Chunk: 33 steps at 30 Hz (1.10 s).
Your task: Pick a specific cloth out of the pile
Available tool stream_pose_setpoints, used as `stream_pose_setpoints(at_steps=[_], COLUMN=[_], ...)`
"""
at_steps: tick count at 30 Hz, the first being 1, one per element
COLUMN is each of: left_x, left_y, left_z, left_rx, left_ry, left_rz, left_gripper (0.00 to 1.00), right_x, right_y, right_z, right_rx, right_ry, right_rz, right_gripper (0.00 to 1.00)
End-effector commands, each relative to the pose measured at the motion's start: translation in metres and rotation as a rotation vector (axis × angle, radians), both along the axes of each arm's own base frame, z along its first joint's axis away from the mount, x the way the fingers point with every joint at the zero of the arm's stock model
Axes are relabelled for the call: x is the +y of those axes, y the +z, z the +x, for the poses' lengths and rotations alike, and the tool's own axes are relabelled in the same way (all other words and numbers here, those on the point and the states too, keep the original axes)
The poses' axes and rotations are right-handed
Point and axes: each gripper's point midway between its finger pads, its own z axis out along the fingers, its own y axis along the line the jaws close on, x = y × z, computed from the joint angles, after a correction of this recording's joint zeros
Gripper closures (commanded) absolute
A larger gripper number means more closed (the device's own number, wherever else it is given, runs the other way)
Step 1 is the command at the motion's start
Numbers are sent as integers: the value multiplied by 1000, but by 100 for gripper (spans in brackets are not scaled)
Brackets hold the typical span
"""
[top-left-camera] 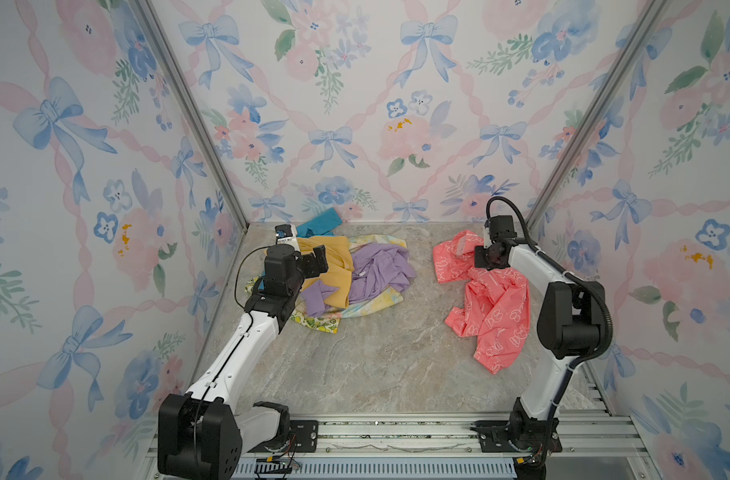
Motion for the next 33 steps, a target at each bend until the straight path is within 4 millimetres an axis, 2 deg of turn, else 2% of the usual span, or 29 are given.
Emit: stream_pose_setpoints(at_steps=[1, 7, 13, 17, 20, 24, 25, 29, 33], left_x=[3, 3, 5, 5, 6, 13, 16, 25, 35], left_y=[2, -3, -15, -24, -27, -33, -34, -37, -33], left_z=[-1, 0, 3, 7, 8, 8, 7, 6, 1], left_rx=[-13, 0, 26, 49, 57, 68, 67, 62, 23], left_ry=[9, 9, 20, 25, 28, 63, 78, 132, 184], left_rz=[-7, -1, 14, 25, 32, 61, 69, 85, 97], left_gripper=[8, 8, 8, 9, 8, 7, 6, 2, 2], right_x=[2, -8, -21, -33, -33, -26, -24, -13, -1], right_y=[-33, -65, -86, -92, -91, -66, -55, -7, 41], right_z=[-22, -17, 1, 17, 31, 50, 56, 68, 69], right_rx=[196, 353, 385, 399, 355, 252, 213, 85, -38], right_ry=[39, 49, 17, -7, -19, -7, -3, -12, -27], right_rz=[-42, -100, -117, -147, -138, -152, -150, -70, 22], right_gripper=[100, 100, 100, 100, 98, 84, 77, 39, 15])
